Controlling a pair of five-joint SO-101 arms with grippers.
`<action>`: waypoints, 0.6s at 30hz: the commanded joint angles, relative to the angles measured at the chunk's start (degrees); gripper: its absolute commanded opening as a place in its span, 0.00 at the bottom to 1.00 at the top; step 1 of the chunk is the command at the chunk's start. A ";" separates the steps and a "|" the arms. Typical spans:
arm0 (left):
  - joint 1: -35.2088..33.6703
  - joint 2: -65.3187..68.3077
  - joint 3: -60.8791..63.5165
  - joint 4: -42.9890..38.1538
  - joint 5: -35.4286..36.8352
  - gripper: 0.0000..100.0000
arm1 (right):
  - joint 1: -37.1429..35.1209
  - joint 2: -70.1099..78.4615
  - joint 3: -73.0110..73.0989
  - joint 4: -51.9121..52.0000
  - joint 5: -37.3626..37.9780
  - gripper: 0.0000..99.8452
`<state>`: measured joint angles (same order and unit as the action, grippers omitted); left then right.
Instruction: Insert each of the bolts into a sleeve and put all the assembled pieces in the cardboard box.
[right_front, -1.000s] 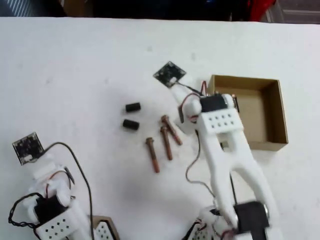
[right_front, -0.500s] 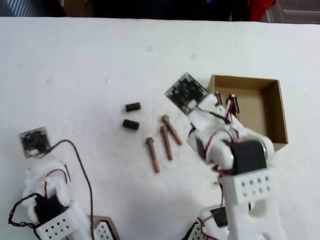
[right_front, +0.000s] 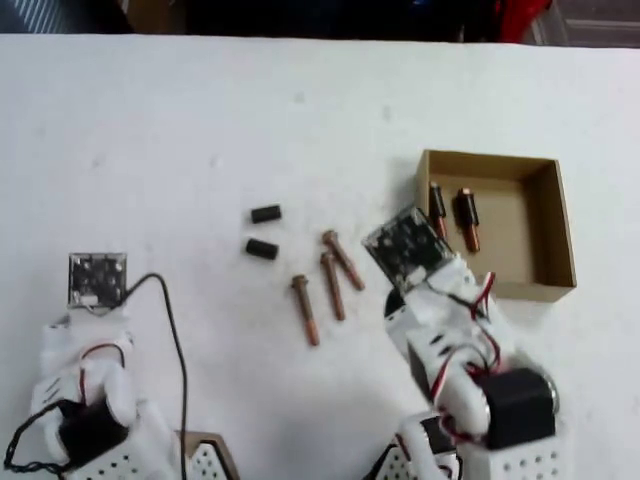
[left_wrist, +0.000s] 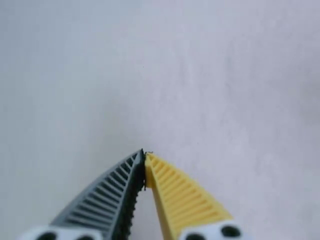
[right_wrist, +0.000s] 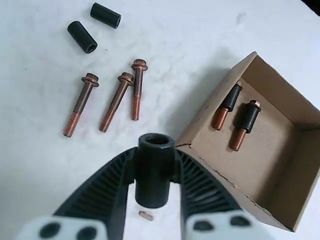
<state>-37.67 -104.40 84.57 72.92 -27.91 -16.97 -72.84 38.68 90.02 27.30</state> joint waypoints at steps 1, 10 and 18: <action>4.26 -0.13 -6.77 3.60 -0.35 0.02 | -0.04 -5.76 2.99 -1.71 -0.35 0.02; 9.36 0.48 -12.75 8.26 -0.09 0.02 | 0.04 -13.05 5.19 -3.21 -0.18 0.02; 11.12 21.05 -21.80 6.24 0.00 0.02 | 0.04 -13.49 11.25 -10.77 -0.18 0.02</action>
<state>-29.23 -94.55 69.10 80.75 -27.91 -16.79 -86.02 48.35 83.08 27.30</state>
